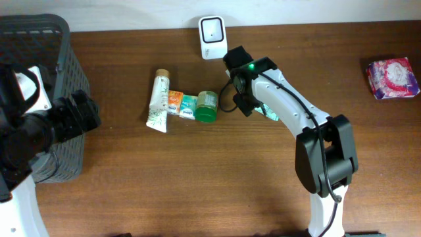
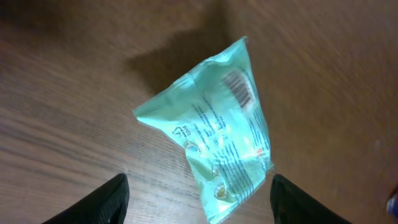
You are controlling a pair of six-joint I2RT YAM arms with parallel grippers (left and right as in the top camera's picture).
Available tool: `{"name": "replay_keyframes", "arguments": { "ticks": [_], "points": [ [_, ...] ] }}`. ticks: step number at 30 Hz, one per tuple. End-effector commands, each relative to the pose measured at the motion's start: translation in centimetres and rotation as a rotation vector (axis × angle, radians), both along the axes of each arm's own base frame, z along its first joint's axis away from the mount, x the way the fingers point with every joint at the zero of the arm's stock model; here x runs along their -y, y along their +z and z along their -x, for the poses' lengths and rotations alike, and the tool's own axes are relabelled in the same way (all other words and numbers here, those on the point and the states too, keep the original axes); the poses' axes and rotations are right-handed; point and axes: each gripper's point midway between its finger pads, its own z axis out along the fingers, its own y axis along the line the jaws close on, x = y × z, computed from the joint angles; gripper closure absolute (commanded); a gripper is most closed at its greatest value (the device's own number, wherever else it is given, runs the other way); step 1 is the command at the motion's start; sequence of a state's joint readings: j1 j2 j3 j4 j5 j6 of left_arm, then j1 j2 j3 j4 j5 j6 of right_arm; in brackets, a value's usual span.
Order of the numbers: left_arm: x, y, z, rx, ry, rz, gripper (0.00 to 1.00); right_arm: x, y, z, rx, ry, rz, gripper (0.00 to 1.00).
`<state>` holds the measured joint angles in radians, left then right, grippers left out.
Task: Scan the item barcode
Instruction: 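Bring the mint-green pack down toward the table with right gripper, then set the mint-green pack down right of the jar and release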
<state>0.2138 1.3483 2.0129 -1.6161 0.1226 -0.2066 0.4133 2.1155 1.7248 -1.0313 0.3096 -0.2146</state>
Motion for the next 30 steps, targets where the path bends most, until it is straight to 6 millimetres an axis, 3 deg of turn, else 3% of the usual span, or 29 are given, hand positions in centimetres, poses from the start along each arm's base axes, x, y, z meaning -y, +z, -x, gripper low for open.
{"name": "replay_keyframes", "arguments": {
  "ticks": [1,6,10,14,15,17,18,22,27,30],
  "points": [
    [-0.1,0.0,0.1,-0.002,0.013,0.006,0.01,0.9,-2.7,0.5,-0.053,0.083,0.034,0.33],
    [-0.1,0.0,0.1,-0.002,0.012,0.006,0.01,4.0,-4.7,-0.5,0.042,0.038,0.162,0.33],
    [-0.1,0.0,0.1,-0.002,0.013,0.006,0.01,5.4,-6.3,-1.4,0.097,0.002,0.141,0.33],
    [-0.1,0.0,0.1,-0.002,0.013,0.006,0.01,5.6,-8.2,-0.6,0.042,0.023,0.040,0.32],
    [-0.1,0.0,0.1,-0.002,0.013,0.006,0.01,5.7,-8.5,-0.4,0.031,0.007,0.009,0.37],
    [-0.1,0.0,0.1,-0.002,0.012,0.006,0.01,6.0,-8.5,-0.5,0.044,-0.073,-0.023,0.69],
    [-0.1,0.0,0.1,-0.002,0.013,0.006,0.01,6.0,-8.4,-0.5,0.051,-0.112,-0.033,0.74],
    [-0.1,0.0,0.1,-0.002,0.013,0.006,0.01,3.2,-6.7,-0.3,-0.012,-0.182,-0.199,0.81],
    [-0.1,0.0,0.1,-0.002,0.013,0.006,0.01,-4.0,-0.8,-0.2,-0.149,-0.107,-0.580,0.81],
    [-0.1,0.0,0.1,-0.001,0.013,0.006,0.01,-8.6,2.3,1.1,-0.255,-0.043,-0.865,0.80]
  ]
}}
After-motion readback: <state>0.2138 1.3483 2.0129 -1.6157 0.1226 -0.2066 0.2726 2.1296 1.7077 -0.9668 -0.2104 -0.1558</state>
